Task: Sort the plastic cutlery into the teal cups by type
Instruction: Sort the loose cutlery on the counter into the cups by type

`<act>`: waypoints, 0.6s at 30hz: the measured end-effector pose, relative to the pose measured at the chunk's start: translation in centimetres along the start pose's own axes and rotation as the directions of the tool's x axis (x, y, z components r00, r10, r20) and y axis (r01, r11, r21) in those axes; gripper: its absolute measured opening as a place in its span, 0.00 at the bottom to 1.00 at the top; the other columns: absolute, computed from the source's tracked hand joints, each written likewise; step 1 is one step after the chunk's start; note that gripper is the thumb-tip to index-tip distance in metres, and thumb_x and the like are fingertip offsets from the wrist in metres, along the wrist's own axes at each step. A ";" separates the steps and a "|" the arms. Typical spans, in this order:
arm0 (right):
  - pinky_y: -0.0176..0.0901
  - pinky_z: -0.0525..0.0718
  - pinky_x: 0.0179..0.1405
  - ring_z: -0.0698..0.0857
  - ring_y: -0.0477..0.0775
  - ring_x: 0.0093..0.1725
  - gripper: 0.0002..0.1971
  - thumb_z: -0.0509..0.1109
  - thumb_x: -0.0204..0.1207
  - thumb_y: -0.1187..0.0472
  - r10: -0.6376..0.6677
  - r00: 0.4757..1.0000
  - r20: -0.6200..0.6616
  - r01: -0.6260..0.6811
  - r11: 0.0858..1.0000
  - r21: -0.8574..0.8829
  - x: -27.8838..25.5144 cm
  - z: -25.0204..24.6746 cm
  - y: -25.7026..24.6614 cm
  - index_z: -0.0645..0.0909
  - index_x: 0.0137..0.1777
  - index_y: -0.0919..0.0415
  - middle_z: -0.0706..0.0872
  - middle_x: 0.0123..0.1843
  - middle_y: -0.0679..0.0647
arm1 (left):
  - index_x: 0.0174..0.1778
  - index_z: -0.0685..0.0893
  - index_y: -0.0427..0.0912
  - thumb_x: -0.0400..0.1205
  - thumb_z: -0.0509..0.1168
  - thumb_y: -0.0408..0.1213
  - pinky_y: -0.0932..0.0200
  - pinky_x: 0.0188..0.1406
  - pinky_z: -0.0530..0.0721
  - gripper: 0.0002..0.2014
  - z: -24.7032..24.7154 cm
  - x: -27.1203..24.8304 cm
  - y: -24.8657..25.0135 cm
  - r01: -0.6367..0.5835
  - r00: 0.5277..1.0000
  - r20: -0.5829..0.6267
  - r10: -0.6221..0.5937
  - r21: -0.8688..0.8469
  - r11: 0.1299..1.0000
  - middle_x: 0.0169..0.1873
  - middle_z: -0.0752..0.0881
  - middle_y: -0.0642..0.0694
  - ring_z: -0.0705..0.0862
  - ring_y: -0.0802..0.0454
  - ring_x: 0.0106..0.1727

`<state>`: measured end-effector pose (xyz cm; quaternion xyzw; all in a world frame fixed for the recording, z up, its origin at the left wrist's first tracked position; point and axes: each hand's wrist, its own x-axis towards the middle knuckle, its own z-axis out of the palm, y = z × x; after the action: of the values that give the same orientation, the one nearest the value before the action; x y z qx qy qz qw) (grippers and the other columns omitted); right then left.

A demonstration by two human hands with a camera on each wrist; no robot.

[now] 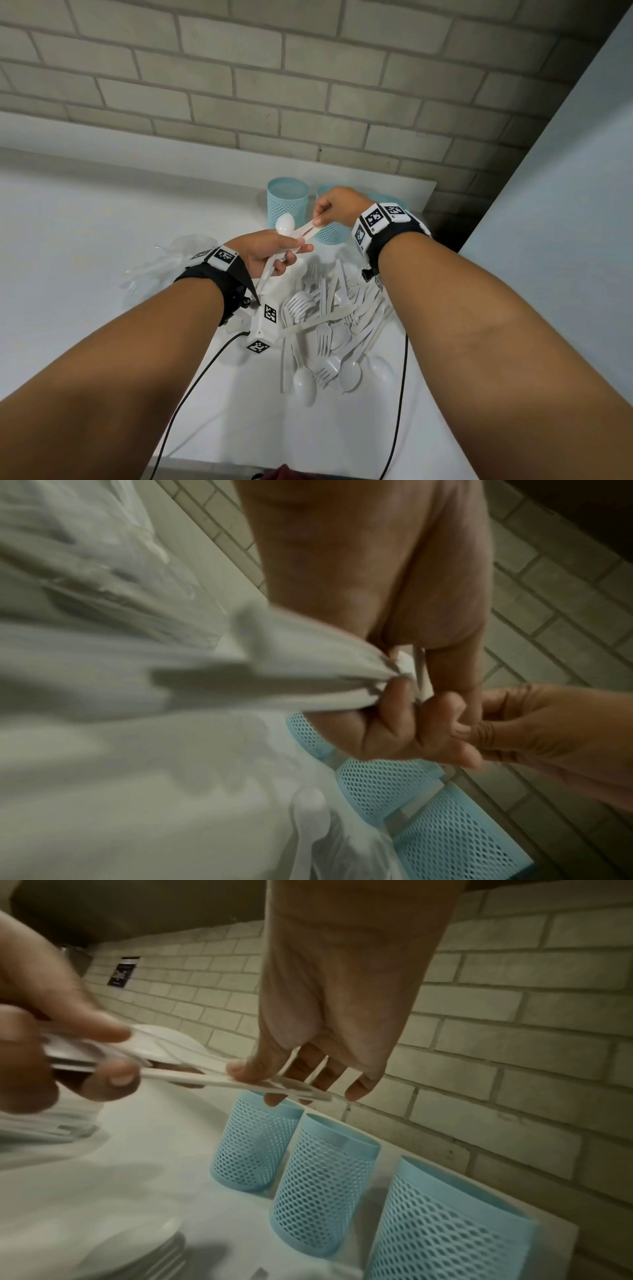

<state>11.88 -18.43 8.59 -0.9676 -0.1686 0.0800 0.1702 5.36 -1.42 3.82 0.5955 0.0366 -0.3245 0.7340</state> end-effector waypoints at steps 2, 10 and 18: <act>0.48 0.79 0.61 0.81 0.51 0.46 0.06 0.73 0.74 0.62 0.002 0.999 -0.048 -0.003 1.000 -0.008 -0.1 -0.4 0.8 0.87 0.48 0.63 0.86 0.43 0.56 | 0.57 0.76 0.46 0.85 0.55 0.27 0.75 0.14 0.66 0.11 -0.2 0.0 -0.1 -0.010 1.000 0.004 0.010 0.010 1.000 0.44 0.83 0.48 0.72 0.63 0.20; 0.42 0.85 0.47 0.83 0.54 0.38 0.16 0.53 0.79 0.78 0.343 0.857 -0.385 0.002 0.746 0.666 0.4 -0.5 3.0 0.76 0.60 0.66 0.83 0.43 0.60 | 0.59 0.73 0.39 0.86 0.52 0.28 0.73 0.20 0.73 0.08 -0.5 0.3 0.3 -0.035 0.999 0.004 0.036 -0.088 0.996 0.52 0.86 0.46 0.79 0.62 0.26; 0.35 0.77 0.33 0.78 0.46 0.32 0.10 0.55 0.85 0.66 0.484 0.831 -0.274 0.068 0.400 0.914 1.3 -0.6 3.2 0.76 0.46 0.59 0.81 0.36 0.52 | 0.52 0.76 0.38 0.87 0.55 0.37 0.73 0.20 0.80 0.07 -0.3 1.1 0.4 -0.102 0.995 -0.041 0.095 -0.215 0.971 0.49 0.85 0.44 0.83 0.60 0.25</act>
<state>14.17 -20.98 7.91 -0.7219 0.0794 -0.0757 0.6832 6.52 -1.55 3.59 0.5180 0.0532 -0.2727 0.8090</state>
